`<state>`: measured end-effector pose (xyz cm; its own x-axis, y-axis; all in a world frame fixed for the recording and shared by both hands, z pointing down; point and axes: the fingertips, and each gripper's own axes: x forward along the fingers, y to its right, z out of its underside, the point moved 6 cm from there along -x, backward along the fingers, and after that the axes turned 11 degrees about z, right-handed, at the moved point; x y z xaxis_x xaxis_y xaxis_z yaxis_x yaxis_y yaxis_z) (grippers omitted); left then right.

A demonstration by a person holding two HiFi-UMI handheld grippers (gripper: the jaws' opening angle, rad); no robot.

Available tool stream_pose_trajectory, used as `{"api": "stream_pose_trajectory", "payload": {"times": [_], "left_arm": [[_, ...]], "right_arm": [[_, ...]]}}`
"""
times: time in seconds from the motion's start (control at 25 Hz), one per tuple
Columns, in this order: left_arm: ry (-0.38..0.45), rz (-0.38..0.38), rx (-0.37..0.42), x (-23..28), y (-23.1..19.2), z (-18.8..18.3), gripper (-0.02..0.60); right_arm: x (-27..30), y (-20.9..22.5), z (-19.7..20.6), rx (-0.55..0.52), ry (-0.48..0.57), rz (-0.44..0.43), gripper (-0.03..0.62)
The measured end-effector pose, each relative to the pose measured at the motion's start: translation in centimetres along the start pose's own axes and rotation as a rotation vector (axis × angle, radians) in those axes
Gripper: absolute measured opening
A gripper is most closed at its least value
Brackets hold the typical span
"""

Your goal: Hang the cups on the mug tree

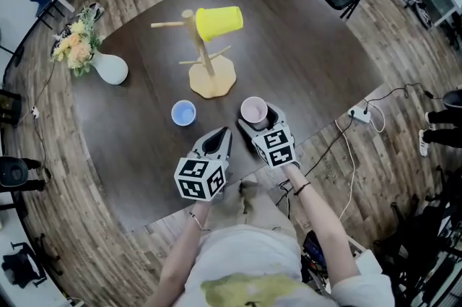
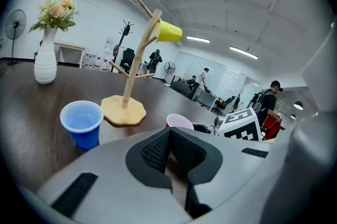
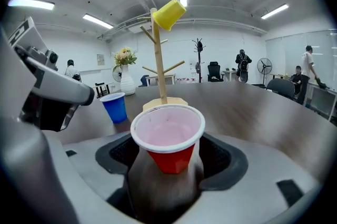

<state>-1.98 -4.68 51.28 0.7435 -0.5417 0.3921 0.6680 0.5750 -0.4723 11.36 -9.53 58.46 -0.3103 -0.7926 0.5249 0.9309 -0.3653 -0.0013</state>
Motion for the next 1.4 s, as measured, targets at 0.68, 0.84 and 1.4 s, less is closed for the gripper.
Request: {"api": "stream_pose_trajectory", "payload": {"times": [0.68, 0.84, 1.4], "left_arm": [[0.038, -0.046, -0.007, -1.0, -0.4, -0.4, 0.015], [0.059, -0.060, -0.007, -1.6, -0.2, -0.4, 0.015], [0.181, -0.135, 0.021, -5.2, 0.7, -1.7, 0.015]], "right_arm": [[-0.1, -0.6, -1.5, 0.020, 0.024, -0.014, 0.318], [-0.5, -0.8, -1.9, 0.043, 0.028, -0.027, 0.318], [-1.9, -4.1, -5.2, 0.017, 0.084, -0.125, 0.314]]}}
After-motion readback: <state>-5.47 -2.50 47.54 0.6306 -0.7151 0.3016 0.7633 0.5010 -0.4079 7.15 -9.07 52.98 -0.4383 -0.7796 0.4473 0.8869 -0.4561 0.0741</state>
